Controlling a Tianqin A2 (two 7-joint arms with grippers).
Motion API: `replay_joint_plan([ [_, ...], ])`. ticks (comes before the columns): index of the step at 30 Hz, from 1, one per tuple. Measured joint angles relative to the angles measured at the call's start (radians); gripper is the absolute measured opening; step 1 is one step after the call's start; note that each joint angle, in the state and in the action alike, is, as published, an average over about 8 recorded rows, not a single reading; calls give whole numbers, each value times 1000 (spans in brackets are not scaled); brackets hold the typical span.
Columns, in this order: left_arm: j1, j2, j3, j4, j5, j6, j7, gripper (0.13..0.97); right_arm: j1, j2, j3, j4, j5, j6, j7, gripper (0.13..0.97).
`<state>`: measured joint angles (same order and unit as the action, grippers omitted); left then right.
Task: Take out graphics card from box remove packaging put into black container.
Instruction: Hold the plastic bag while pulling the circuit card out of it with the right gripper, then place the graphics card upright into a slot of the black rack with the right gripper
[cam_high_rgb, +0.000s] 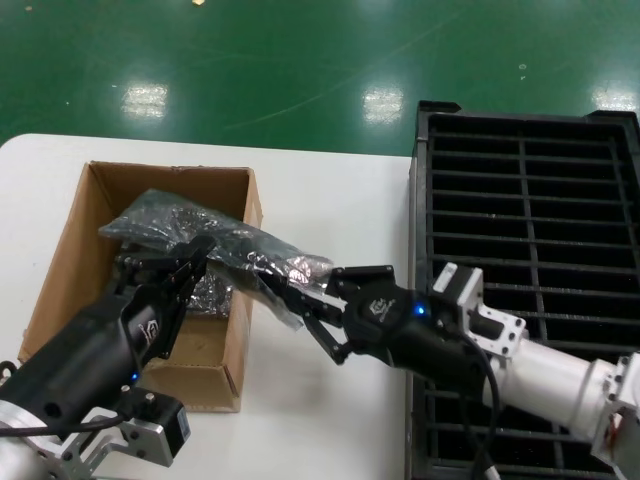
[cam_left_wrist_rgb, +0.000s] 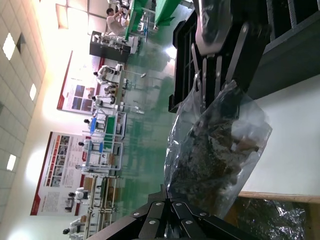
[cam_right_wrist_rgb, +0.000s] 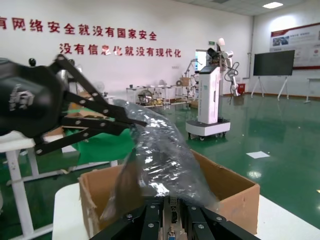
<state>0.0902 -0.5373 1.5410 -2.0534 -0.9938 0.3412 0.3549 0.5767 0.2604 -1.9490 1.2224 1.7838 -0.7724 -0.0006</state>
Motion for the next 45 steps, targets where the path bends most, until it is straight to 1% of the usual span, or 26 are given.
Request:
replay_joint_plan([
  [8,0,0,0,0,0,0,0,140,-75,74,14,125,-2,0,-30,188],
  [14,0,0,0,0,0,0,0,140,-160,166,53,259,-6,24,-31,188],
  [20,0,0,0,0,0,0,0,140,-287,301,135,432,8,48,2,188],
  [24,0,0,0,0,0,0,0,140,-389,395,212,539,29,63,26,188],
  [27,0,0,0,0,0,0,0,140,-465,455,275,594,42,74,34,188],
  [30,0,0,0,0,0,0,0,140,-524,498,326,627,50,85,37,188],
  [33,0,0,0,0,0,0,0,140,-554,518,353,640,52,91,36,188],
  [45,0,0,0,0,0,0,0,140,-562,524,359,643,53,93,35,188],
])
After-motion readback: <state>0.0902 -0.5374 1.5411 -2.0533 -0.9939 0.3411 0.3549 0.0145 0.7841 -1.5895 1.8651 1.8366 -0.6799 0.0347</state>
